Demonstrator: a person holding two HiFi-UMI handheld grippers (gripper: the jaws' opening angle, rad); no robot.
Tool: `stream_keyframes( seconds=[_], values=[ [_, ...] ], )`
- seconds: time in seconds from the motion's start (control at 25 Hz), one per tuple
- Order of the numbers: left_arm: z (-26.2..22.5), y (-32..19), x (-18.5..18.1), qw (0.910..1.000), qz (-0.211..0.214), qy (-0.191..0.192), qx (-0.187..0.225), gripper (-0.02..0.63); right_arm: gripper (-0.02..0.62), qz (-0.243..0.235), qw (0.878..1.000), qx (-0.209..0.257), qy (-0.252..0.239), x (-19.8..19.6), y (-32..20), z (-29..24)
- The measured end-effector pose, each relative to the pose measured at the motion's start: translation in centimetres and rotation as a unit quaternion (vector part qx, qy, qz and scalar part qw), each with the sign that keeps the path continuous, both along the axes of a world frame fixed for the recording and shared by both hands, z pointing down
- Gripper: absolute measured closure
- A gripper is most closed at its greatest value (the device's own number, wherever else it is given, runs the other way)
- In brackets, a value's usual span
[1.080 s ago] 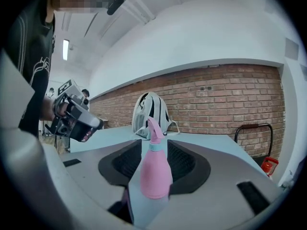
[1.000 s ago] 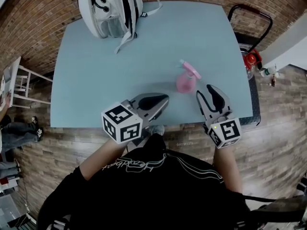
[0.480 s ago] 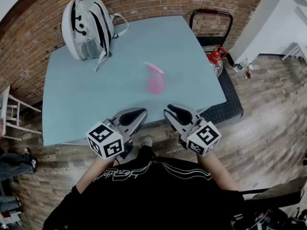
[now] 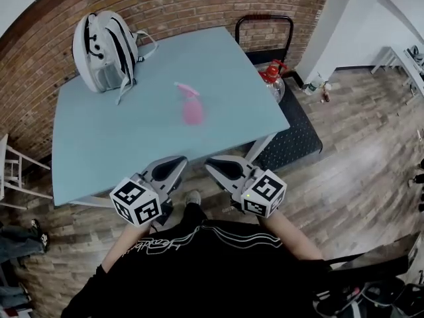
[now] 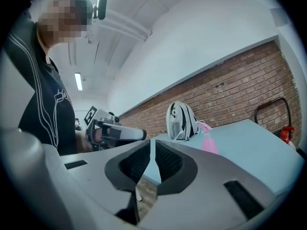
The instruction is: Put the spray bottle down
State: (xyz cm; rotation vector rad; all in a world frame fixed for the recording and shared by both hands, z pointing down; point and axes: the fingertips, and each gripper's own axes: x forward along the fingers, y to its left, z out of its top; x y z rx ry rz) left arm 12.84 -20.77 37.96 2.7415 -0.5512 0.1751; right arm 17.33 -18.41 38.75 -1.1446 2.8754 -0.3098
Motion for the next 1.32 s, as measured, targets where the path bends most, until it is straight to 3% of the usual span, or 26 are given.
stream_keyframes(
  seconds=[1.32],
  values=[
    [1.3,7.1,-1.7,0.9997,-0.006,-0.003,-0.023,0.598,0.569,-0.01,1.0,-0.025,-0.004,-1.8,6.9,1.4]
  ],
)
